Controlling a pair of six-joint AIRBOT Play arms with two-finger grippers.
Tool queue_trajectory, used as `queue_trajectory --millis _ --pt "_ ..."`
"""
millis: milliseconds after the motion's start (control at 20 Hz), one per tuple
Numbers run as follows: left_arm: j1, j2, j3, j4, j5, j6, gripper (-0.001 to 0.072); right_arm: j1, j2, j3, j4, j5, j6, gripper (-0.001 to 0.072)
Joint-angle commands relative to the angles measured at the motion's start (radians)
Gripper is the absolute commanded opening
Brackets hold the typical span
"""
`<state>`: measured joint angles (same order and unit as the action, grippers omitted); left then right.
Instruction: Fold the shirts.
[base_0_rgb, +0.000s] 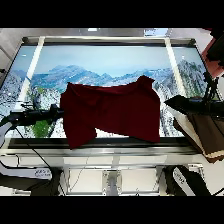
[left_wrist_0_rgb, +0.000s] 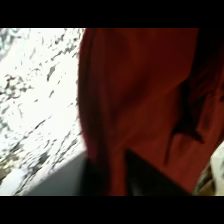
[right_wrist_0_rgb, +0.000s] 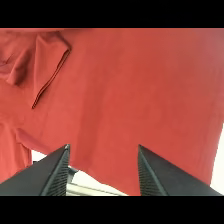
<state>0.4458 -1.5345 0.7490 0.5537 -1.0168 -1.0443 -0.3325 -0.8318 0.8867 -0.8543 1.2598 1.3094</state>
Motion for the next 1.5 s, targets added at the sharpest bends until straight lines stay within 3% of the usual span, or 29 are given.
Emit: queue_trajectory --millis 0,200,350,550,750,900,1050,1450 --pt "-0.034 -0.006 0.002 0.015 -0.031 0.002 0.0017 0.0 0.001 -0.001 0.003 0.038 0.005 0.0482" --pt "-0.034 -0.005 0.002 0.01 -0.083 0.003 0.002 0.069 0.003 -0.104 -0.024 0.158 0.069 0.0482" --pt "-0.034 -0.005 0.002 0.011 -0.136 0.026 0.002 0.113 0.041 -0.358 -0.092 0.054 0.235 0.0482" --pt "-0.034 -0.005 0.002 -0.01 -0.162 0.051 0.002 0.114 0.141 -0.621 -0.044 -0.008 0.394 0.0483" --pt "-0.034 -0.005 0.002 -0.068 -0.161 0.076 0.002 0.114 0.204 -0.674 0.063 -0.082 0.492 0.0481" --pt "-0.034 -0.005 0.002 -0.085 -0.164 0.097 0.002 0.114 0.204 -0.675 0.049 -0.132 0.604 0.0481" --pt "-0.034 -0.005 0.002 -0.085 -0.164 0.1 0.002 0.114 0.204 -0.683 -0.011 -0.188 0.717 0.0378" --pt "-0.034 -0.005 0.002 -0.086 -0.172 0.103 0.002 0.114 0.204 -0.789 0.019 -0.397 0.763 0.0379"
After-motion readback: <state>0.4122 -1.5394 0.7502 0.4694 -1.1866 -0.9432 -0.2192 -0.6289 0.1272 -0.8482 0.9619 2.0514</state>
